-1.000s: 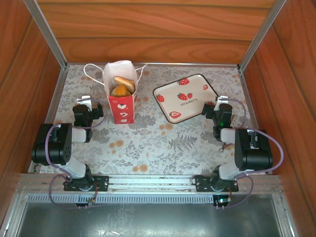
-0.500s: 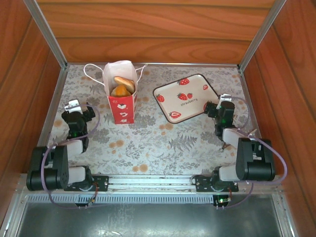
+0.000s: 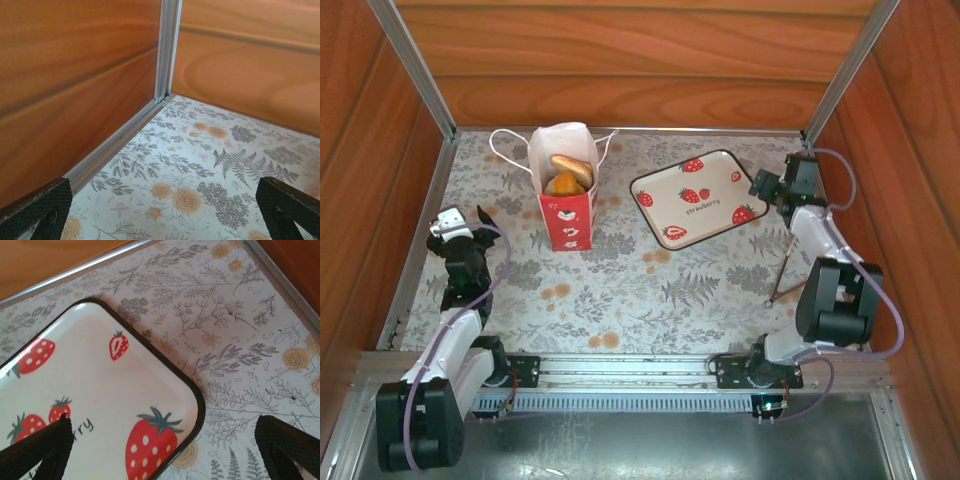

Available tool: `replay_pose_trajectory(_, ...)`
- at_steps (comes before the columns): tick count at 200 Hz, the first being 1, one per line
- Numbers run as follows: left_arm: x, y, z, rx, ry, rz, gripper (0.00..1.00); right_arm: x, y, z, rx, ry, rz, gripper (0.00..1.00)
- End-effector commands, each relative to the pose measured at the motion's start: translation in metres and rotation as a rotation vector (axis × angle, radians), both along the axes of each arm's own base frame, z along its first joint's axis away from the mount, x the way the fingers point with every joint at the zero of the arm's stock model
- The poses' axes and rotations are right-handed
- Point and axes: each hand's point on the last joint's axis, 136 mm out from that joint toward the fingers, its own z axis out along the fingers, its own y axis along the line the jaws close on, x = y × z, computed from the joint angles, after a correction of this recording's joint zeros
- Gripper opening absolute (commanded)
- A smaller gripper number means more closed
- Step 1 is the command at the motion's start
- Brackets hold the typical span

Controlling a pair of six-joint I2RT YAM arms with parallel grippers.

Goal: Take the fake bread out of the paper bag

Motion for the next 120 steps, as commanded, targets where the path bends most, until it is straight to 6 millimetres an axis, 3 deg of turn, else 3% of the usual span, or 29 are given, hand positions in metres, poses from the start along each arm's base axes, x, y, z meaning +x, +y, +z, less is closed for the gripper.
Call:
replay_pose_trajectory(1,0.002,0.0,0.009,-0.044,-0.013,0.004,1.0,-0.006,-0.004,-0.02,0.105,0.183,-0.017,0.98)
replay_pose_trajectory(6,0.003,0.0,0.01,-0.047,-0.013,0.001,1.0,-0.001,-0.006,-0.032,0.113,0.224,-0.019,0.98)
replay_pose_trajectory(82,0.013,-0.006,0.016,-0.09,-0.012,-0.03,1.0,0.052,-0.002,-0.088,0.201,0.451,0.086,0.87)
replay_pose_trajectory(120,0.016,-0.009,0.022,-0.099,-0.019,-0.047,1.0,0.064,-0.006,-0.089,0.197,0.483,0.08,0.87)
